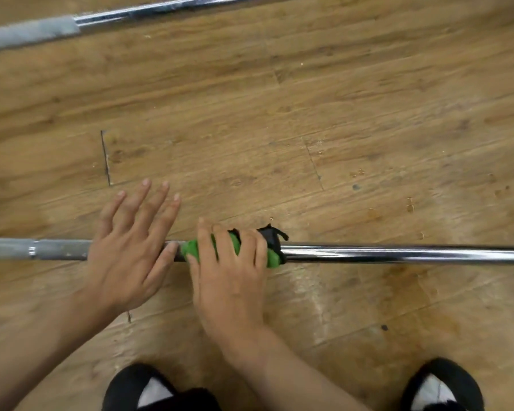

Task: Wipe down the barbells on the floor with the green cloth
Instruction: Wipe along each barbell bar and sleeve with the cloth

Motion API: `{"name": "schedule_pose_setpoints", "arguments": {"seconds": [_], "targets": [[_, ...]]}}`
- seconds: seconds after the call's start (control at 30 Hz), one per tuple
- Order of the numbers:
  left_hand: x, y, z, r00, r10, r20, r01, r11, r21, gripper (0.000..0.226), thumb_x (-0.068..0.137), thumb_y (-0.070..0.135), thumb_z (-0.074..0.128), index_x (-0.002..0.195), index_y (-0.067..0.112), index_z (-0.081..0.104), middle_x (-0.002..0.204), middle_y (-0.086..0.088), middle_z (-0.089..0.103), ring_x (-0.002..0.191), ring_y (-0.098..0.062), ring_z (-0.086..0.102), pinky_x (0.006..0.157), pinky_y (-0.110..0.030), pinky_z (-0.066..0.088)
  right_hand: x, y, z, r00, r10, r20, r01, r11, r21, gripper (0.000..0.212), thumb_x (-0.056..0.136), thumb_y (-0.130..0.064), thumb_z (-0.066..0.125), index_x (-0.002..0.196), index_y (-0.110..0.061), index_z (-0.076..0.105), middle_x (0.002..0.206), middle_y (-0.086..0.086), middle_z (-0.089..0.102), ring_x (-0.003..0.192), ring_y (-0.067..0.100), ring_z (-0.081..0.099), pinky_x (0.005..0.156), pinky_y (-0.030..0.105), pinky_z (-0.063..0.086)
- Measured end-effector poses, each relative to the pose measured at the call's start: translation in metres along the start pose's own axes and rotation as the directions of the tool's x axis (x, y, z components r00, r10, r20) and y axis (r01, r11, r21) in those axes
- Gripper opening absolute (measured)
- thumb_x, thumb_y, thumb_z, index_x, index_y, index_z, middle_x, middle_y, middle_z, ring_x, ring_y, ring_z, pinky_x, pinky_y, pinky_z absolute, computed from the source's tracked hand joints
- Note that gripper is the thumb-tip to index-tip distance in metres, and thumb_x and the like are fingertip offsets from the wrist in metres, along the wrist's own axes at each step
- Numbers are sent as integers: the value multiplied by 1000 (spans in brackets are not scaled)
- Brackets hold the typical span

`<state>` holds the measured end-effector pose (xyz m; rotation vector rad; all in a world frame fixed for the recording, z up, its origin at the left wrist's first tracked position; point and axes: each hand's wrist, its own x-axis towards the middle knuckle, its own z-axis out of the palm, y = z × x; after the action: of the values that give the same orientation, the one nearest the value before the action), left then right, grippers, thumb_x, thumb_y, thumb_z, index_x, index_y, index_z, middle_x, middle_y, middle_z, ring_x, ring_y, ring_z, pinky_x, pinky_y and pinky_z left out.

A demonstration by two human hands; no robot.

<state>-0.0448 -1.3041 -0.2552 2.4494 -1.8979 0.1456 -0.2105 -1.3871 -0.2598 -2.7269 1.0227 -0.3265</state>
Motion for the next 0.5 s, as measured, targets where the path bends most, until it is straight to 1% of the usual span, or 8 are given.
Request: {"name": "schedule_pose_setpoints", "arguments": {"seconds": [0.1, 0.13, 0.17, 0.2, 0.27, 0.3, 0.4, 0.5], "targets": [[-7, -10, -7, 1000, 13, 7, -13, 999, -35, 67, 108, 44, 26, 159, 2, 37, 169, -22, 27, 159, -38, 20, 129, -53, 13, -14, 28, 9, 980, -171, -104, 165, 984, -66, 47, 110, -37, 38, 153, -21, 49, 143, 2, 60, 125, 32, 57, 117, 46, 31], [-11, -12, -9, 1000, -5, 0, 5, 999, -41, 67, 107, 44, 28, 159, 3, 37, 169, -21, 26, 159, -38, 20, 129, -53, 12, -19, 40, 11, 970, -194, -146, 182, 979, -90, 46, 110, -33, 40, 153, -21, 50, 146, 3, 59, 127, 31, 56, 118, 46, 31], [-17, -18, -11, 999, -40, -2, 39, 999, -35, 67, 107, 45, 28, 160, 5, 37, 169, -21, 26, 159, -38, 19, 129, -53, 11, -22, 44, 14, 968, -179, -176, 167, 983, -79, 45, 110, -32, 43, 153, -21, 51, 148, 4, 58, 128, 32, 55, 119, 47, 29], [-24, -24, -12, 996, -84, -2, 84, 996, -27, 68, 107, 46, 27, 161, 5, 35, 170, -20, 24, 160, -37, 17, 129, -54, 11, -23, 40, 15, 974, -131, -188, 123, 991, -53, 44, 110, -32, 45, 152, -20, 52, 147, 5, 58, 128, 33, 54, 120, 48, 28], [-38, -38, -14, 987, -161, 12, 161, 987, -18, 69, 108, 48, 24, 163, 7, 31, 172, -19, 20, 161, -37, 13, 129, -55, 10, -17, 17, 17, 982, -11, -188, 10, 1000, -2, 43, 110, -34, 46, 149, -20, 56, 142, 5, 62, 126, 36, 55, 118, 52, 29], [-44, -46, -14, 983, -184, 23, 185, 983, -16, 69, 108, 48, 23, 163, 7, 29, 172, -19, 18, 161, -36, 11, 129, -55, 9, -13, 1, 20, 983, 8, -186, -5, 1000, 17, 43, 110, -35, 46, 148, -19, 58, 139, 4, 64, 124, 35, 55, 116, 53, 31], [-57, -65, -16, 980, -197, 25, 197, 980, -6, 68, 109, 49, 21, 164, 8, 27, 173, -19, 15, 162, -35, 8, 131, -50, 5, 2, -45, 32, 981, -106, -163, 112, 993, 29, 43, 111, -36, 44, 148, -20, 57, 137, 4, 66, 123, 34, 52, 111, 52, 34], [-63, -85, -20, 979, -205, 14, 205, 979, 0, 68, 110, 50, 20, 164, 9, 27, 173, -20, 15, 162, -35, 8, 131, -48, 3, 13, -87, 43, 983, -136, -123, 140, 990, 24, 48, 107, -35, 50, 152, -18, 51, 140, 5, 64, 122, 36, 57, 109, 50, 35]]}}
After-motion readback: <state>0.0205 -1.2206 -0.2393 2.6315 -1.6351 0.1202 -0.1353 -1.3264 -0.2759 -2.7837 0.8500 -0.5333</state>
